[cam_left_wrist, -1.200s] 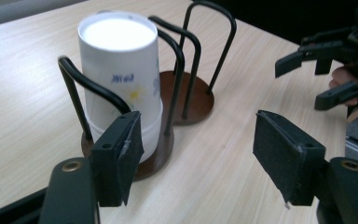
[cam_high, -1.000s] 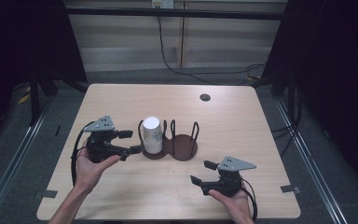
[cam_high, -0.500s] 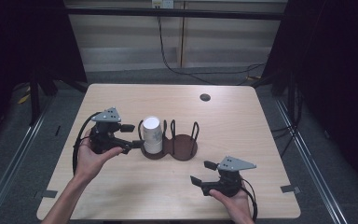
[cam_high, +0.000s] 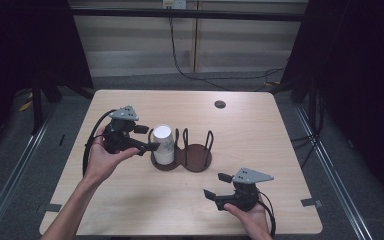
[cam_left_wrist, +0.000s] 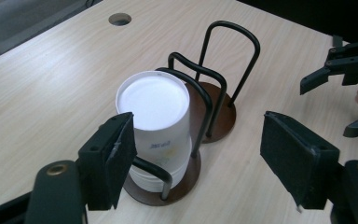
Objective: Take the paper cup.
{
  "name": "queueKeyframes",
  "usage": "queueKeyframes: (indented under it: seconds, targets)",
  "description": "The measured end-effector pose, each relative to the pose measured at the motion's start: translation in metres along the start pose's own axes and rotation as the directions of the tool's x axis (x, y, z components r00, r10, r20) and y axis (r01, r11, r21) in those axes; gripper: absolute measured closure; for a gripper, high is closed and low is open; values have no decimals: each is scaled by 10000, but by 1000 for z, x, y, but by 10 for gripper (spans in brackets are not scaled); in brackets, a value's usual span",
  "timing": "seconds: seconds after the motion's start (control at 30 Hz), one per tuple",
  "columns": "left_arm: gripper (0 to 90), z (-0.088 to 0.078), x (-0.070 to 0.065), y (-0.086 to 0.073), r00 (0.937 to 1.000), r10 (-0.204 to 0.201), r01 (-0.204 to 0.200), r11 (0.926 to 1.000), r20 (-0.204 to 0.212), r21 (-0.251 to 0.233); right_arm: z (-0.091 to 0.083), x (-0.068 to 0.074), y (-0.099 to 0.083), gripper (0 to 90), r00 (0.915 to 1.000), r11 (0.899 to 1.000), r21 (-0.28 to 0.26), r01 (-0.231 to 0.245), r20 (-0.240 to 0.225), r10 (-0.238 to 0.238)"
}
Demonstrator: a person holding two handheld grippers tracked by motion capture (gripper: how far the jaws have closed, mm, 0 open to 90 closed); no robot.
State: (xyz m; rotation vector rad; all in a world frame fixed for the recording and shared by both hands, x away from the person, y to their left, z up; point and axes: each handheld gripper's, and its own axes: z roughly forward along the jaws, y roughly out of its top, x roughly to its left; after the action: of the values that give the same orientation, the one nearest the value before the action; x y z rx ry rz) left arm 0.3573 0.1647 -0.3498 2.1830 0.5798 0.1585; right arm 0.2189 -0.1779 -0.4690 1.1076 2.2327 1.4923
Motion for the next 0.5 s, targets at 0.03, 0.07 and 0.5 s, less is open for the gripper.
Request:
queueKeyframes:
  seconds: [0.03, 0.07, 0.5]
  targets:
    - [275, 1, 0, 1, 10000, -52, 52, 10000, 30, 17, 0, 0, 0, 210, 10000, 10000, 4, 3, -6, -3]
    - [279, 2, 1, 2, 9999, 109, -109, 9998, -29, 142, 0, 0, 0, 210, 10000, 10000, 6, 3, -4, -3]
    - [299, 11, 9, 17, 9963, 808, -772, 9911, -289, 1084, 1, 1, -1, 209, 10000, 10000, 89, 41, -56, -40]
